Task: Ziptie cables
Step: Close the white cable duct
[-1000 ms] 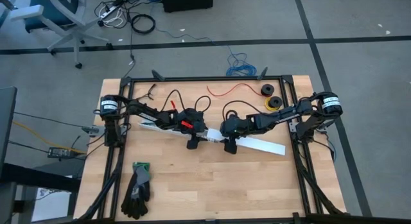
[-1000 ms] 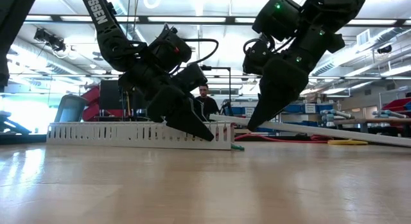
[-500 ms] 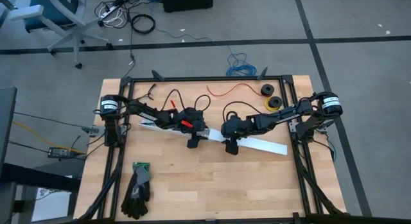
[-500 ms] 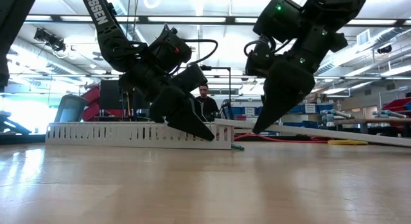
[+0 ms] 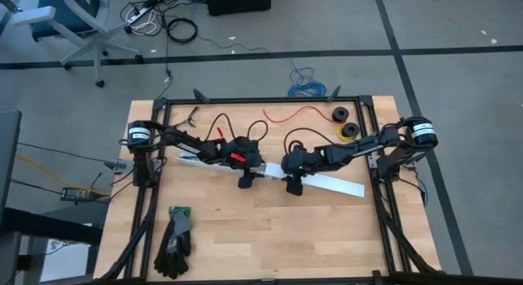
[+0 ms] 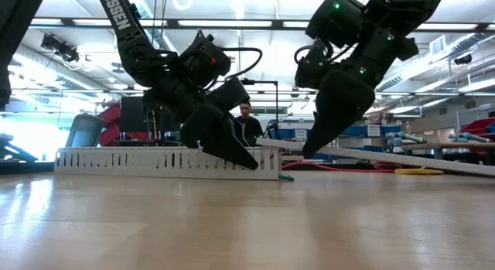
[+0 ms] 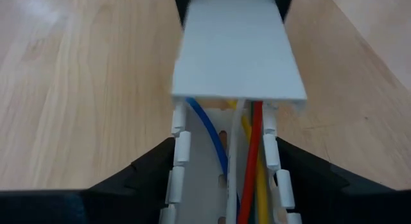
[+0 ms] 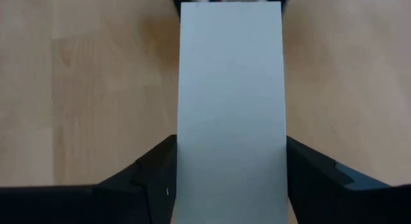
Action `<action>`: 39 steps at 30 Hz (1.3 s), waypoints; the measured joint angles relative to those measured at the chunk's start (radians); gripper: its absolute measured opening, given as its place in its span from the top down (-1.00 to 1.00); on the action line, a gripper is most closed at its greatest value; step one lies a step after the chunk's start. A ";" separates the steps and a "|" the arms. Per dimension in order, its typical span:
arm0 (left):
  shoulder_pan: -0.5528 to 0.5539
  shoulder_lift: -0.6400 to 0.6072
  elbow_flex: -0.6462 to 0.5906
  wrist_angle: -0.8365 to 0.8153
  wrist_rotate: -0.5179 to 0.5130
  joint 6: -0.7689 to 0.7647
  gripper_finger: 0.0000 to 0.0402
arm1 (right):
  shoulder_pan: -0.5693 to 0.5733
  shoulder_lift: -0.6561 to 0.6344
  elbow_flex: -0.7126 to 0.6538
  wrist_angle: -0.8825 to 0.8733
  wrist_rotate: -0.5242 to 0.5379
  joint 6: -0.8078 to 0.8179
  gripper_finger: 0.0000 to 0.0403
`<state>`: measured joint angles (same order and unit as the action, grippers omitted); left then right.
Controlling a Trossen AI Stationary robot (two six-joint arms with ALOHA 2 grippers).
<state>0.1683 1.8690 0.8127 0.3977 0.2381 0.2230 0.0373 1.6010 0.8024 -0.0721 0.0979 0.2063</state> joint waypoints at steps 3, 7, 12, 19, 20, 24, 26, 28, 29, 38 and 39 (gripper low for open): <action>-0.001 0.000 0.000 -0.001 0.006 0.002 -0.21 | 0.009 -0.013 0.000 -0.009 0.043 0.001 -0.13; -0.001 0.000 0.000 -0.001 0.007 0.002 -0.21 | 0.006 -0.017 0.000 -0.032 0.040 0.001 -0.16; -0.001 0.000 0.000 0.000 0.007 0.002 -0.21 | -0.007 -0.017 0.000 -0.030 -0.034 0.001 -0.14; -0.001 0.000 0.000 0.000 0.005 0.002 -0.21 | -0.009 -0.017 0.000 -0.032 -0.046 0.000 -0.14; -0.001 0.000 0.000 0.000 0.006 0.002 -0.21 | -0.009 -0.017 0.000 -0.034 -0.037 0.000 -0.14; -0.001 0.000 0.000 0.000 0.004 0.001 -0.21 | -0.016 -0.017 0.000 -0.038 -0.015 0.000 -0.15; -0.001 0.000 0.000 0.000 0.003 0.001 -0.21 | -0.018 -0.017 0.000 -0.040 -0.016 -0.001 -0.15; -0.001 0.000 0.000 0.001 0.002 0.001 -0.21 | -0.020 -0.017 0.000 -0.049 -0.024 -0.001 -0.15; -0.001 0.000 0.000 0.001 0.002 0.001 -0.21 | -0.020 -0.017 0.000 -0.052 -0.034 -0.001 -0.15; -0.001 0.000 0.000 0.002 0.002 0.001 -0.21 | -0.021 -0.017 0.000 -0.061 -0.065 -0.001 -0.15; -0.001 0.000 0.000 0.002 0.002 0.001 -0.21 | -0.021 -0.012 0.000 -0.059 -0.069 -0.003 -0.15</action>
<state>0.1673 1.8690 0.8124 0.3998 0.2405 0.2237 0.0166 1.5888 0.8028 -0.1311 0.0286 0.2035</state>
